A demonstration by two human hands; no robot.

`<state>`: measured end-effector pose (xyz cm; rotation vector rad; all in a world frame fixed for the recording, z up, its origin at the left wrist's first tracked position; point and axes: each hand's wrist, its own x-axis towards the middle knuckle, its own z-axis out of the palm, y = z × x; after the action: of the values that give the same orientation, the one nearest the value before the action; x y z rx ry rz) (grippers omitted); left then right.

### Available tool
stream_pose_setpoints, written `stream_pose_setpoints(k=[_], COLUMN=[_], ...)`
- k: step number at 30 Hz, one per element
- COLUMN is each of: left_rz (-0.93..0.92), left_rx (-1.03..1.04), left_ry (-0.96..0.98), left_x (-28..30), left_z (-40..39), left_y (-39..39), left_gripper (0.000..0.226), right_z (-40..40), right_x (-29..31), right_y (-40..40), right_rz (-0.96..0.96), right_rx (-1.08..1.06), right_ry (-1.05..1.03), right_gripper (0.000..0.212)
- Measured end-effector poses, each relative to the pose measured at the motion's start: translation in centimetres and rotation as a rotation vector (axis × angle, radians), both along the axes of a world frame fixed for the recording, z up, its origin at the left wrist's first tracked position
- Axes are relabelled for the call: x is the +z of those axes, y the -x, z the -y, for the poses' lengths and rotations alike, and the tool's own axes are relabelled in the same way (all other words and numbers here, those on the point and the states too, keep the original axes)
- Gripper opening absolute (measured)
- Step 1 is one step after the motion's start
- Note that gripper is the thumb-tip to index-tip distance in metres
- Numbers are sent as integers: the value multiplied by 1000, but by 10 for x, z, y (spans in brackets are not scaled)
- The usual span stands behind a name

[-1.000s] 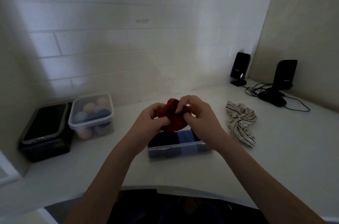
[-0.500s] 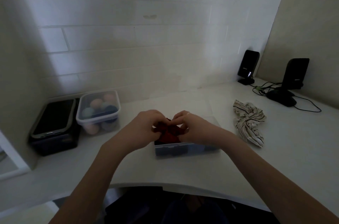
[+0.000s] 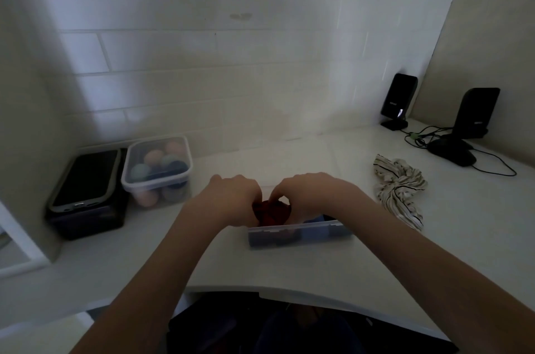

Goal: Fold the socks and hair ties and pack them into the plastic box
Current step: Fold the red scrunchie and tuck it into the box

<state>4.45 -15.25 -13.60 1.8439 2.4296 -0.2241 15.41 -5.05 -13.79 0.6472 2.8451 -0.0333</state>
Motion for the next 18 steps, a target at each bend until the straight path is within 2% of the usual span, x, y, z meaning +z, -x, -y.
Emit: stream_pose_setpoints(k=[4,8,14,18], left_rz=[133,273,248,120], left_rx=[-5,-7,31,35], left_ry=[77,-23,23,27], left_x=[3,6,0,-3], left_z=[-3,-1,-7,-11], left_y=[1,4,-1,-1], left_gripper=[34,35,40,46], right_z=[2,3,1,-4], right_x=[0,0,-3,-2], right_y=[7,8,5,4], right_rz=[84,77,54,48], right_rx=[3,12,-12,4], right_ry=[-15,-36,21,123], right_gripper=[53,55,57,54])
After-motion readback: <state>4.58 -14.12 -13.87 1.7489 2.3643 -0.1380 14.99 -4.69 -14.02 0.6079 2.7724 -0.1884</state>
